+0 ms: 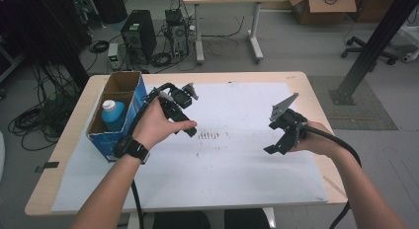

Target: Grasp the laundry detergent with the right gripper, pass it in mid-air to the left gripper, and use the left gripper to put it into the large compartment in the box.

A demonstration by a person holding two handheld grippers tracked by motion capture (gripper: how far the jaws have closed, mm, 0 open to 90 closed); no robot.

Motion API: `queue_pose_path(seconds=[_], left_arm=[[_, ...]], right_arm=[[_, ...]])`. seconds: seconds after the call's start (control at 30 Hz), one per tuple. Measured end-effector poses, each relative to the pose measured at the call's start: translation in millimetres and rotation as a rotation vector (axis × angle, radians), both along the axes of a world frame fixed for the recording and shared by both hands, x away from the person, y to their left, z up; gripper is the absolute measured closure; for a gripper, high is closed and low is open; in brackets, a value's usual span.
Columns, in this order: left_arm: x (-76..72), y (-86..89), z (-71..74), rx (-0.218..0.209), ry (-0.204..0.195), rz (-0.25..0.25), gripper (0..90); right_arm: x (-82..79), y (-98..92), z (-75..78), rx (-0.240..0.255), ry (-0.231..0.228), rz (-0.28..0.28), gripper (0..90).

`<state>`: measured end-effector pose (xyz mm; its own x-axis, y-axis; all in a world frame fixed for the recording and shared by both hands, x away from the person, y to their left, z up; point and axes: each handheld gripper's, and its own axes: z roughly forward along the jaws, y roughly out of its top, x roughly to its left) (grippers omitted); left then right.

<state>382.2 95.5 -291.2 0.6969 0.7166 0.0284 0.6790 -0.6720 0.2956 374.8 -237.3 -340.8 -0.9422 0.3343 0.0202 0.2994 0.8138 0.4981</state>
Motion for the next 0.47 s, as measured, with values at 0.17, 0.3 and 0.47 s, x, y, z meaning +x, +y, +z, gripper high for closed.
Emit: queue_pose_path(seconds=[0.17, 0.3, 0.47], left_arm=[[-1.0, 1.4, 0.9, -0.005, -0.002, -0.002, 5.1], [-0.9, 3.0, 0.0, -0.004, 0.003, 0.001, 5.1], [-1.4, 4.9, -3.1, -0.005, 0.013, 0.002, 5.1]], right_arm=[[0.0, 1.3, 0.3, 0.000, -0.003, 0.006, 5.7], [-0.9, 2.2, 1.9, 0.001, -0.003, 0.003, 5.7], [-1.3, 2.5, 2.6, 0.002, -0.003, 0.004, 5.7]])
